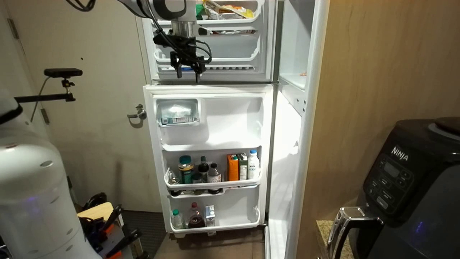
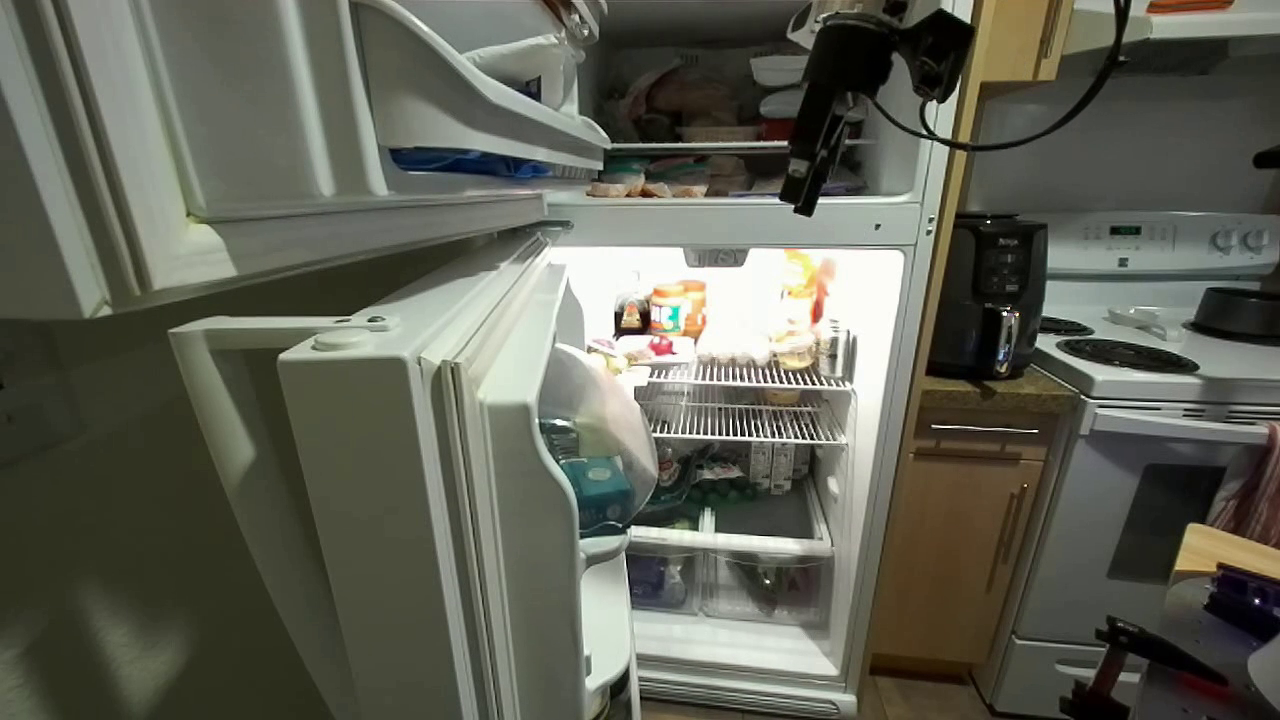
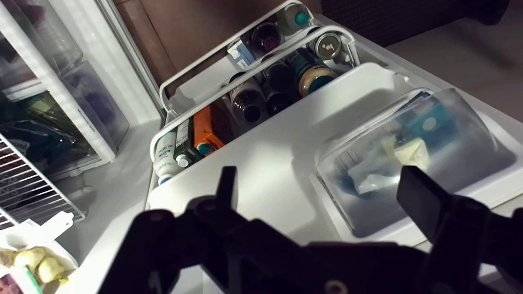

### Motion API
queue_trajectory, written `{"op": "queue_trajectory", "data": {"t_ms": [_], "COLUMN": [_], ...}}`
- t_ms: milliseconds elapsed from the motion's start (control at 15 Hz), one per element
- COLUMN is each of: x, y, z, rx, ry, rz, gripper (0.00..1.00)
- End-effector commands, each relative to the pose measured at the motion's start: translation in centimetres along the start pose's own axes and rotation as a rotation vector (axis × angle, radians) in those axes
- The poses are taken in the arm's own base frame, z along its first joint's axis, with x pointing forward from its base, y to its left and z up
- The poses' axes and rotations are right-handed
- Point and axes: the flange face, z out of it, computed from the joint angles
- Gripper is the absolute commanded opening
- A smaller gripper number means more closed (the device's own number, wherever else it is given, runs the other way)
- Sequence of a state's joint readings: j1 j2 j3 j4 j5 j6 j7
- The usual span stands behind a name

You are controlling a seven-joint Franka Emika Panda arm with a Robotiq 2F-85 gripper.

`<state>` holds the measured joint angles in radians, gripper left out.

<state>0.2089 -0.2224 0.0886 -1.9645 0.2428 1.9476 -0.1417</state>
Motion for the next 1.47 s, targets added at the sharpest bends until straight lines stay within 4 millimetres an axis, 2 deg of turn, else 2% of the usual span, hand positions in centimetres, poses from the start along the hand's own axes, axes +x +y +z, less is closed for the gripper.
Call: {"op": "queue_trajectory", "data": {"t_ms": [0,333,800,1400], "x": [2.9,5.7,6.8,8.6], "y": [0.0,-0.1,0.4,-1.1], "z": [-0.8,-3.8,-8.9,-11.5], "rx": [-0.006,0.007,0.018,0.039], "ry": [0.045,0.102,0.139,0.198], "rz": [-0.033,-0.012,0.018,0.046], "gripper": [1.00,1.00,1.00,1.00]}}
